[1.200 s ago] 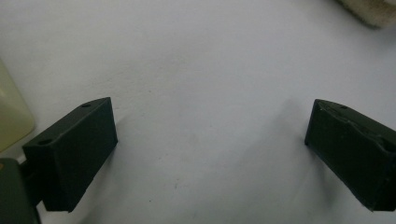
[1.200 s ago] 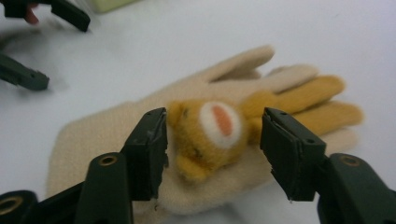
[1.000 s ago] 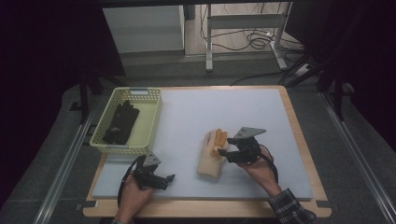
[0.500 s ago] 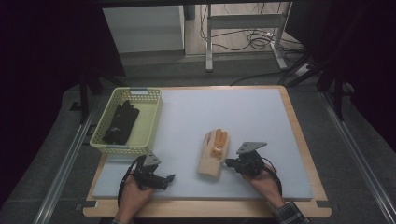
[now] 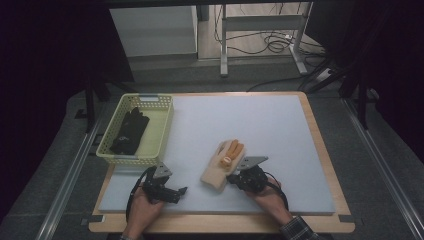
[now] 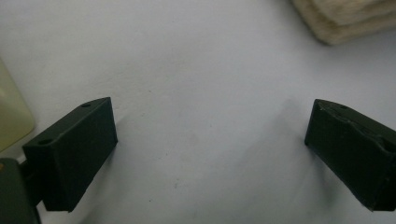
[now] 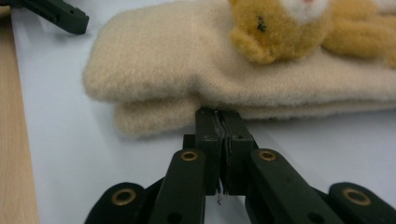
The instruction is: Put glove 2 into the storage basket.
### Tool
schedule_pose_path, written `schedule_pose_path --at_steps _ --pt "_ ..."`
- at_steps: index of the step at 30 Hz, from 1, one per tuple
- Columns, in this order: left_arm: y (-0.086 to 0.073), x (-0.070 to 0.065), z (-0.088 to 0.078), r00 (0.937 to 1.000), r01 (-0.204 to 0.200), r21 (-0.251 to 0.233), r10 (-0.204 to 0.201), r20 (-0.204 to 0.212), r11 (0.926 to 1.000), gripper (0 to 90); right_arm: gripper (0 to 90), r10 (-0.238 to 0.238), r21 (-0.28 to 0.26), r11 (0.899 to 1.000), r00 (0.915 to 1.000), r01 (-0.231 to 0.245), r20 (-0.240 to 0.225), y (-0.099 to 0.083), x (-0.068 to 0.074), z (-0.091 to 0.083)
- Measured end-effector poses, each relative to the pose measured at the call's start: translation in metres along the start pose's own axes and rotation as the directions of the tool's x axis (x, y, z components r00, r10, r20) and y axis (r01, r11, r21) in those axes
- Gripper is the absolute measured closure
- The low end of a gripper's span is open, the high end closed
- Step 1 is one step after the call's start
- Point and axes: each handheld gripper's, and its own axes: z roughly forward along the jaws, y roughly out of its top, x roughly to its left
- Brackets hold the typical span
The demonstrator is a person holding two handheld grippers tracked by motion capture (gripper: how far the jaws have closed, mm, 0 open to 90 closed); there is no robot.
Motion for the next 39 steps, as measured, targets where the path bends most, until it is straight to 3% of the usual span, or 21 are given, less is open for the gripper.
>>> schedule_pose_path --at_steps 10,16,21,28,39 --pt "0.000 0.000 0.000 1.0000 0.000 0.000 0.000 0.000 1.0000 2.4 84.9 -0.017 -0.013 1.000 0.9997 0.017 0.016 0.017 0.005 0.023" --pt "0.000 0.000 0.000 1.0000 0.000 0.000 0.000 0.000 1.0000 2.4 81.6 -0.022 -0.011 1.000 0.9997 0.022 0.015 0.019 0.006 0.024" --pt "0.000 0.000 0.000 1.0000 0.000 0.000 0.000 0.000 1.0000 2.4 74.7 -0.049 0.006 0.999 0.9982 0.049 0.034 0.018 0.006 0.015" --pt "0.000 0.000 0.000 1.0000 0.001 -0.001 -0.001 -0.001 1.0000 2.4 68.9 0.001 -0.027 1.000 0.9952 0.001 0.098 0.010 -0.013 -0.009" --pt "0.000 0.000 0.000 1.0000 -0.001 0.001 0.001 -0.001 1.0000 2.4 48.2 0.064 -0.050 0.997 0.9754 -0.054 0.211 -0.007 -0.043 -0.044"
